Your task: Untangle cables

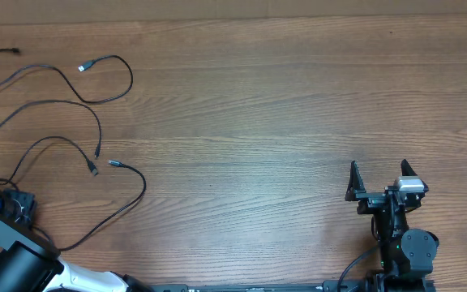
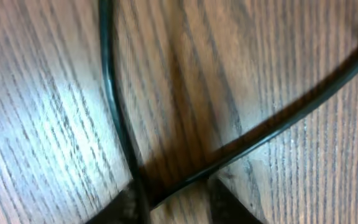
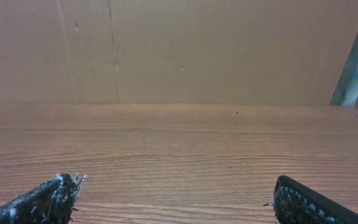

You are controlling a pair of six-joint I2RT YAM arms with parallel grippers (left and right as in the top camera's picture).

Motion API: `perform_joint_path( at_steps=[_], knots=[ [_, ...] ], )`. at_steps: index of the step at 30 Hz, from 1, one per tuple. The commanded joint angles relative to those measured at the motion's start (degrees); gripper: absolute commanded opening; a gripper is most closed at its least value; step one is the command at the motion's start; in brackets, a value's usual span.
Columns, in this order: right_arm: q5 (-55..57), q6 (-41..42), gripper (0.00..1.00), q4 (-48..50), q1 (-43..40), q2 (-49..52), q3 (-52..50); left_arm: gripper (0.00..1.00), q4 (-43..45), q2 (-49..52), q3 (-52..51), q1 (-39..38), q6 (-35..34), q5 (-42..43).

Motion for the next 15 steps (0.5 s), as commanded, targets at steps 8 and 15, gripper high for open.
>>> perform_joint_path(
  at_steps=[8,15],
  knots=[
    [-0.09,0.2,1.0,0.31,-0.04,-0.52,-0.59,0.11,3.89,1.88,-0.13,2.36,-4.46,0.92],
    [-0.09,0.2,1.0,0.31,-0.04,-0.52,-0.59,0.05,4.7,1.88,2.03,4.74,-6.32,1.6]
  ],
)
